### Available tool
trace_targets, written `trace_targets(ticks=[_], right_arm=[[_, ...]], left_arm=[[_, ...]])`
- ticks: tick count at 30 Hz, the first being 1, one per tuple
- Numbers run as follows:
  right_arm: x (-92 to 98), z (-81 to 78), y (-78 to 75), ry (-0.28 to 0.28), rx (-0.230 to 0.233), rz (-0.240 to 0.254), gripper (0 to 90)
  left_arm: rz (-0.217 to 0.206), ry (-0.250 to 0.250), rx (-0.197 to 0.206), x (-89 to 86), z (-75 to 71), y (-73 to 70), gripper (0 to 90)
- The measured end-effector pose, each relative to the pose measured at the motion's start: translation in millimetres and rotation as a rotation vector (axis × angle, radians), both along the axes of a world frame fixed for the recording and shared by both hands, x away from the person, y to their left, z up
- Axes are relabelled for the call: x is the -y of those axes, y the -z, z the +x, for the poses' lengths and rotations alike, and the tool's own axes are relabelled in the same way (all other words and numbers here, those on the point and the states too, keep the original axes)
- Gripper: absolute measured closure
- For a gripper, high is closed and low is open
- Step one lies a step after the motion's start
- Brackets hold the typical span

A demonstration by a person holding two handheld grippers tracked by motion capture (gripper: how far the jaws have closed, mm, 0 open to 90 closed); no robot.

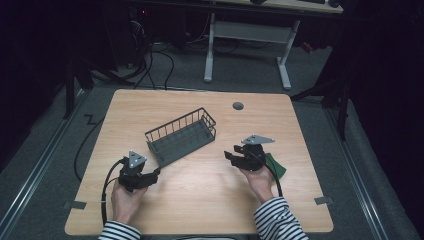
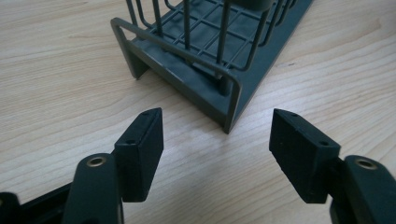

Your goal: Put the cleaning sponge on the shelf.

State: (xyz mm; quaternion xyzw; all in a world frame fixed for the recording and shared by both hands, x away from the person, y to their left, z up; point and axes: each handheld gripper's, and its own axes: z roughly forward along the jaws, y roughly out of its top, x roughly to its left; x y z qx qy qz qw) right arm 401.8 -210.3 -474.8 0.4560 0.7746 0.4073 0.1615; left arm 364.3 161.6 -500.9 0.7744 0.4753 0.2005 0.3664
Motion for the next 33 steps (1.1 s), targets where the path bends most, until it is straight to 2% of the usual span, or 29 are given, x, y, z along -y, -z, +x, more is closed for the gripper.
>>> trace_targets(ticks=[3,7,8,10,14,17,21,26,33], right_arm=[[-5.8,14.9,-2.8,0.003,-0.022,0.001,52.9],[-15.1,31.6,-7.5,0.012,-0.027,-0.015,55.9],[-20.5,40.3,-8.8,0.016,-0.034,-0.022,57.6],[-23.4,44.7,-8.7,0.018,-0.034,-0.024,58.0],[-34.1,63.0,-4.1,0.037,-0.051,-0.08,59.2],[-38.4,73.9,2.3,0.064,-0.066,-0.099,60.1],[-40.4,83.4,8.8,0.094,-0.082,-0.101,60.8],[-43.0,91.3,16.2,0.093,-0.087,-0.08,63.9],[-47.9,101.2,19.8,0.089,-0.08,-0.086,76.0]], left_arm=[[0.002,-0.001,-0.01,3.7,3.0,-1.8,39.6],[-0.003,-0.005,-0.018,7.2,8.4,-2.2,42.4],[-0.002,-0.006,-0.02,8.1,9.5,-2.1,43.6],[-0.01,-0.009,-0.022,9.0,11.7,-1.3,44.6],[-0.012,-0.01,-0.027,10.7,14.6,1.6,47.1],[-0.002,-0.005,-0.025,12.3,15.4,3.1,49.9],[0.004,-0.005,-0.038,12.4,18.1,5.6,54.1],[-0.004,-0.003,-0.035,14.0,19.7,7.4,61.7],[-0.001,0.01,-0.04,14.3,21.7,9.5,73.4]])
